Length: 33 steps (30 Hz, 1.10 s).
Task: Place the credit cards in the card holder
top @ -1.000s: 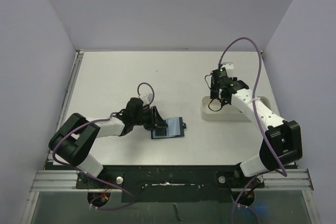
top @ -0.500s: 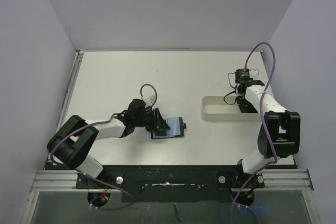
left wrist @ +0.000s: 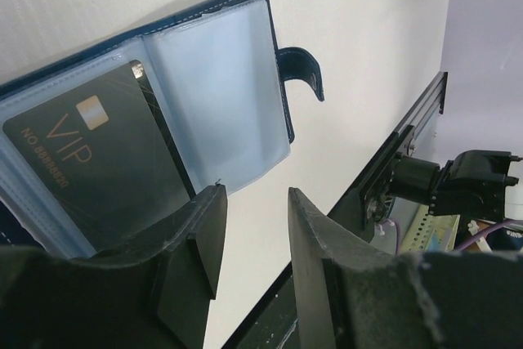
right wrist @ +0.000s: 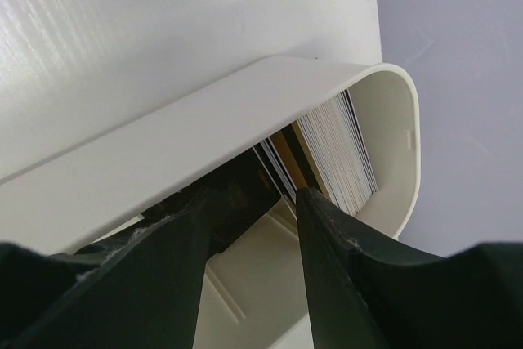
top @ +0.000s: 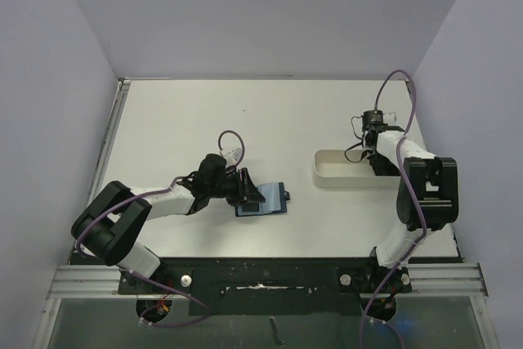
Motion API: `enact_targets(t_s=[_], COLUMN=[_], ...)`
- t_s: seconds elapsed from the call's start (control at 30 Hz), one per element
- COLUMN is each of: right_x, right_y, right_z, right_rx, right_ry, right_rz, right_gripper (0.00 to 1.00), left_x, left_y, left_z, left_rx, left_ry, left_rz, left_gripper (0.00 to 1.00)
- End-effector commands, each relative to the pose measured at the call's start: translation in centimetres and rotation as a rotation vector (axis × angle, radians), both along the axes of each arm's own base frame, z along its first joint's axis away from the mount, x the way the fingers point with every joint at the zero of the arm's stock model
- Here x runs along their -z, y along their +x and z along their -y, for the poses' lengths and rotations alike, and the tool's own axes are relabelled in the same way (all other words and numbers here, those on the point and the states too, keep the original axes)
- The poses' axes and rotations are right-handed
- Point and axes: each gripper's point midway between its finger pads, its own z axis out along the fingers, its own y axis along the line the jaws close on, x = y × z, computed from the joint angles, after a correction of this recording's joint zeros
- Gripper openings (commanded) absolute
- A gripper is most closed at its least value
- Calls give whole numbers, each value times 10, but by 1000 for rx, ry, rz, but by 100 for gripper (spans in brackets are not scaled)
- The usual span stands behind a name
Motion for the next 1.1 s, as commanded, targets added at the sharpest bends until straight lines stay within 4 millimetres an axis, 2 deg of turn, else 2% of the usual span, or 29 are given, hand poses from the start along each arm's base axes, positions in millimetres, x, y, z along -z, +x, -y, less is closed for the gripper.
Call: enact_targets(t_s=[0.0, 0.2, 0.33, 0.83, 1.07], right_x=[-12, -5, -8, -20, -27], right_y=[9, 8, 7, 9, 11], right_z=[16, 19, 24, 25, 25], right_rx=[26, 29, 43, 33, 27], right_ry=[-90, -111, -143, -150, -155], right_rz=[35, 18, 10, 34, 52], right_gripper=[46, 44, 42, 20, 13], left_x=[-20, -18, -18, -18, -18], left_y=[6, 4, 4, 4, 4], left_z=[5, 5, 4, 4, 3], left_rx=[17, 20, 19, 21, 17], left_ry=[-33, -30, -28, -24, -20], left_rz=[69, 63, 63, 62, 66], left_gripper=[35, 36, 36, 36, 36])
